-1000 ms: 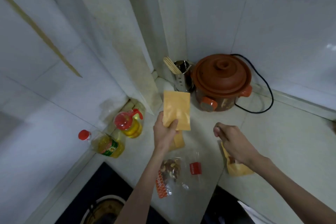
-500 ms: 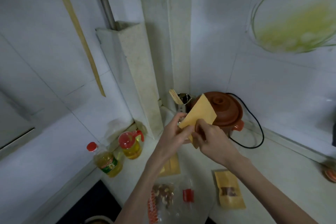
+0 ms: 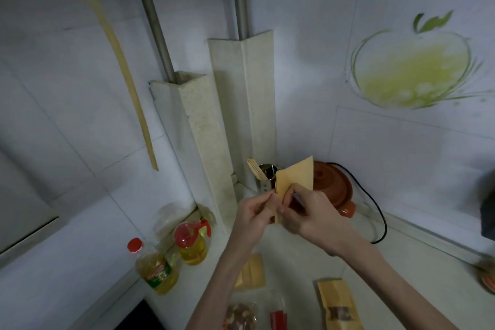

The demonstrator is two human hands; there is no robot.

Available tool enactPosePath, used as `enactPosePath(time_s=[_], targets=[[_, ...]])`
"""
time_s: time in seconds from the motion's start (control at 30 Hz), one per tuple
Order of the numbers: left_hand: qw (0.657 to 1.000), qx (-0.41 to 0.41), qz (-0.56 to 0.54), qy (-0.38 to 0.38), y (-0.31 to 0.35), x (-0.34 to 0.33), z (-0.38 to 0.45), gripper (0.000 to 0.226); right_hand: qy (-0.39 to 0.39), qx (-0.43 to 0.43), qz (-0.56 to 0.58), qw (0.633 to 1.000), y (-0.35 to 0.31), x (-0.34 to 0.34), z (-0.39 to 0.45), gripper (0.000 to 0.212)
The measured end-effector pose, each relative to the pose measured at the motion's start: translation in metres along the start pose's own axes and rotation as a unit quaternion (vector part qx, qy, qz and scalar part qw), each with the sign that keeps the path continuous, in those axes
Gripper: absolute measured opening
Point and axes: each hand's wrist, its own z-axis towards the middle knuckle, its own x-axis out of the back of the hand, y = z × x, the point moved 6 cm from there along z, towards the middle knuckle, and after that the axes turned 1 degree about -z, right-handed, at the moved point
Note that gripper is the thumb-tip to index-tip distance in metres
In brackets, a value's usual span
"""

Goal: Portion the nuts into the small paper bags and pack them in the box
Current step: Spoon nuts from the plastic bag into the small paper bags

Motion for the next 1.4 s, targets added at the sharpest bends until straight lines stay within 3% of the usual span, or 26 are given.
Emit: enactPosePath(time_s=[0.17, 0.4, 0.53, 0.67, 0.8, 0.93, 1.13, 1.27, 1.4], targets=[[0.999, 0.017, -0.041, -0.023, 0.007, 0.003, -0.005, 0.024, 0.021, 0.016, 0.011, 1.000, -0.009, 0.007, 0.004, 0.036], [0.987, -0.104, 0.118, -0.023, 0.030, 0.001, -0.006, 0.027, 0.012, 0.032, -0.046, 0.998, -0.016, 0.004, 0.006, 0.032], [0.983, -0.125, 0.135, -0.027, 0.037, 0.001, -0.005, 0.038, 0.020, 0.042, -0.085, 0.995, -0.020, 0.002, 0.006, 0.029], [0.986, -0.103, 0.132, -0.002, 0.034, -0.002, -0.003, 0.043, 0.052, 0.033, -0.096, 0.994, -0.016, 0.000, 0.004, 0.033], [0.981, -0.076, 0.178, -0.004, 0.031, -0.008, -0.002, 0.028, 0.036, -0.032, -0.079, 0.996, 0.000, -0.008, 0.001, 0.025], [0.975, -0.071, 0.212, 0.006, 0.025, -0.006, -0.003, 0.016, 0.039, -0.021, -0.041, 0.998, 0.001, -0.003, 0.000, 0.036], [0.970, -0.086, 0.229, -0.020, 0.028, -0.004, -0.006, 0.023, 0.013, -0.008, 0.011, 1.000, -0.003, -0.004, 0.000, 0.038], [0.970, -0.028, 0.230, -0.076, 0.018, -0.009, -0.012, 0.038, -0.002, 0.014, 0.018, 1.000, -0.007, -0.004, -0.002, 0.038], [0.962, -0.048, 0.259, -0.071, 0.019, -0.007, -0.016, 0.037, -0.033, 0.022, 0.027, 0.999, -0.012, -0.006, -0.002, 0.036]])
